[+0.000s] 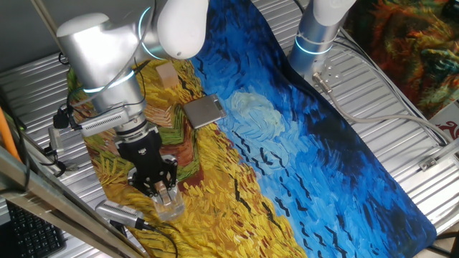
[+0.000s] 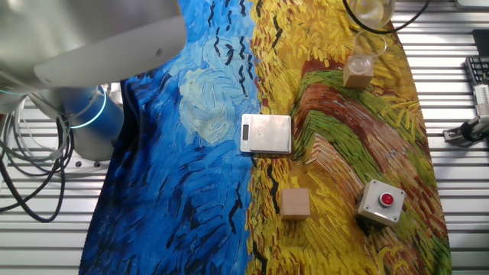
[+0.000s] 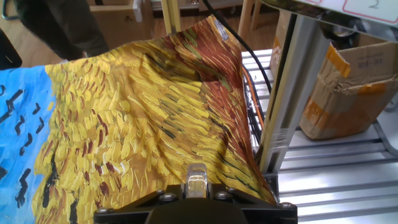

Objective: Pour the water from one cup into another empty cup

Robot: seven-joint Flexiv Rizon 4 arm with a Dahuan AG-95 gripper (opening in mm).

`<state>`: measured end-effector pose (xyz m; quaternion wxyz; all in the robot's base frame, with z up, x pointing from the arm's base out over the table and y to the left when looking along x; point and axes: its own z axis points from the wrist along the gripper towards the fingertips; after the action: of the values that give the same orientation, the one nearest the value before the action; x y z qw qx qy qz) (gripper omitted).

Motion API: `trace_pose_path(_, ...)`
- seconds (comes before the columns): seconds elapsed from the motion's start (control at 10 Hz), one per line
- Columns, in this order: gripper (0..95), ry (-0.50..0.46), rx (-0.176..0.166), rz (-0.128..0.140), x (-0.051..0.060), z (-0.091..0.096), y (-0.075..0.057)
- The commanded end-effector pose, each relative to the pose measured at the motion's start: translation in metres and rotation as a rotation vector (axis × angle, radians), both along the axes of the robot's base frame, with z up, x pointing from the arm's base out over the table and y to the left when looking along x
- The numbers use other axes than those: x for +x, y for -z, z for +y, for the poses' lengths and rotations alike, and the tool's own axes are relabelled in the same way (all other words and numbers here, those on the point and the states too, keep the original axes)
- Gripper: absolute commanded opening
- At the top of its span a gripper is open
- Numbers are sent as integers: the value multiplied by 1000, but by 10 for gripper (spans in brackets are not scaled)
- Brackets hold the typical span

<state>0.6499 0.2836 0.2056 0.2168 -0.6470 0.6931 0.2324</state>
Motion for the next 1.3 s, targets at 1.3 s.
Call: trace_pose_path(1.3,0,13,86,10,-1,-4,-3)
